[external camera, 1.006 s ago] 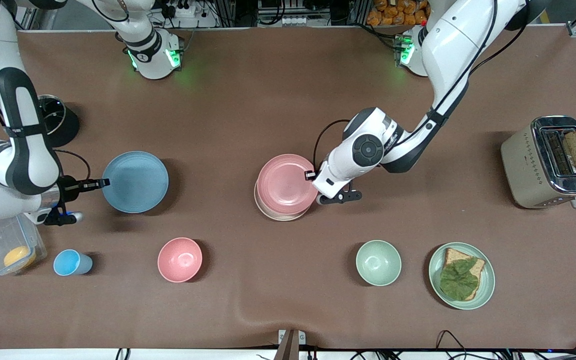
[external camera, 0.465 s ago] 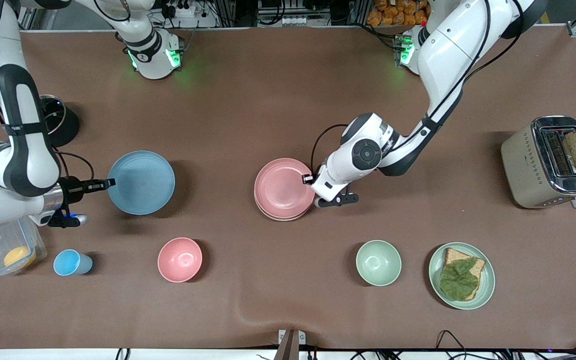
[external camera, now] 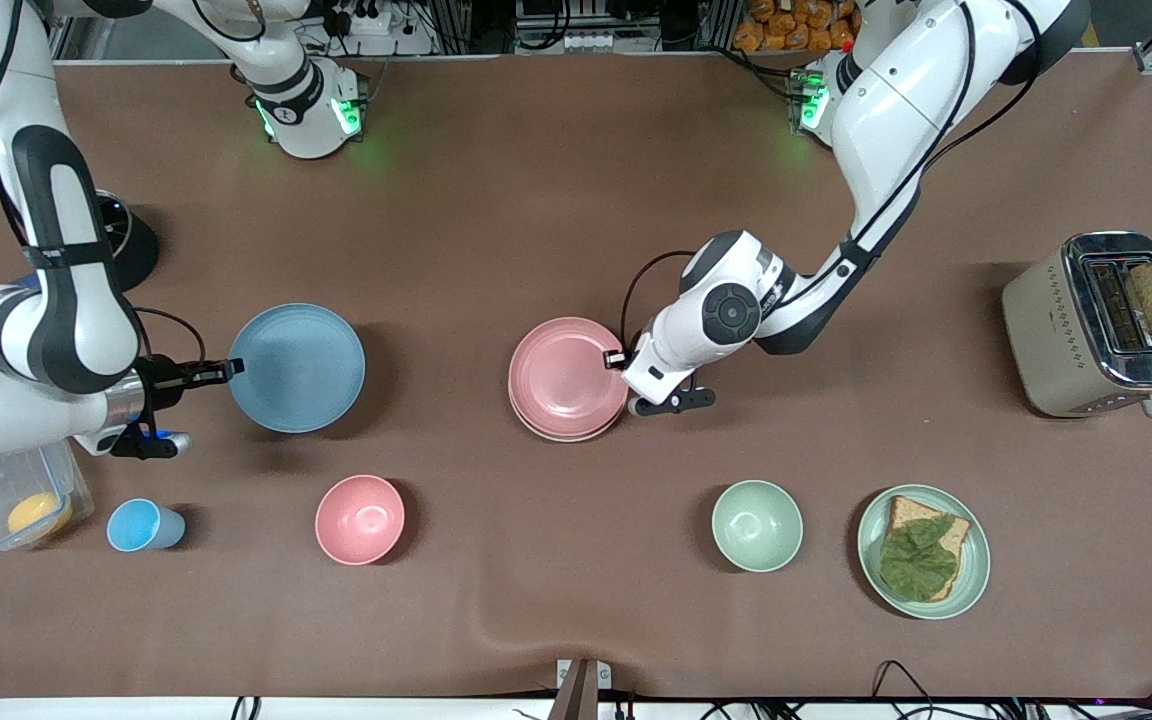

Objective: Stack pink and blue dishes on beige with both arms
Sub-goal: 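Release the pink plate with the left gripper while the right gripper lifts blue, then carry the blue plate onto the pink plate while the left gripper retracts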

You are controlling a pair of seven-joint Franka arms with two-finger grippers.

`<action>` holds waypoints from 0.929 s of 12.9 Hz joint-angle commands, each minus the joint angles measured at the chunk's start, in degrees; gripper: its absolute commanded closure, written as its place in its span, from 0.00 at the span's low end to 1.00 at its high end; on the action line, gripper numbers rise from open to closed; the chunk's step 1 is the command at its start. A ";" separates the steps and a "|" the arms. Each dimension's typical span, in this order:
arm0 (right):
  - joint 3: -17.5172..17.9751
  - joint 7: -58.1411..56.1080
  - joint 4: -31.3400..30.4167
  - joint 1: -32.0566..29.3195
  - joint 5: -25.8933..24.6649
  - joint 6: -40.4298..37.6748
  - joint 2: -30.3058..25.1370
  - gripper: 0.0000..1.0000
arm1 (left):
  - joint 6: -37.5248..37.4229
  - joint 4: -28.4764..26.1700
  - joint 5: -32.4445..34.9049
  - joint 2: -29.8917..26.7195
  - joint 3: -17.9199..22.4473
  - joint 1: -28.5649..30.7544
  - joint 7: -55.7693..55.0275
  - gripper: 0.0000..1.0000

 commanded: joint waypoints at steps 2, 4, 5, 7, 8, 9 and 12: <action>0.35 4.28 2.43 1.54 1.33 -2.58 0.17 1.00 | -0.20 1.15 0.22 -2.20 0.25 0.06 -0.43 0.00; 0.27 6.04 2.95 2.33 5.79 -3.90 0.17 1.00 | -4.74 0.98 0.22 -8.17 0.43 1.29 -0.08 0.00; 0.27 8.22 3.30 3.64 6.60 -3.99 0.17 1.00 | -9.22 1.07 0.57 -12.11 0.43 3.73 0.09 0.00; 0.27 12.88 3.48 7.15 6.87 -3.73 0.26 1.00 | -16.26 1.33 4.15 -19.24 0.34 8.83 2.53 0.00; 0.27 14.47 3.66 8.91 7.48 -3.29 0.43 1.00 | -18.90 1.33 5.13 -22.32 0.17 11.29 4.99 0.00; 0.27 15.97 3.66 10.67 9.57 -3.11 0.69 1.00 | -22.06 1.33 5.14 -25.57 0.16 13.58 7.71 0.00; 0.27 19.13 3.66 15.59 12.76 -0.84 2.10 1.00 | -28.41 1.68 4.36 -32.61 0.08 21.13 13.79 0.00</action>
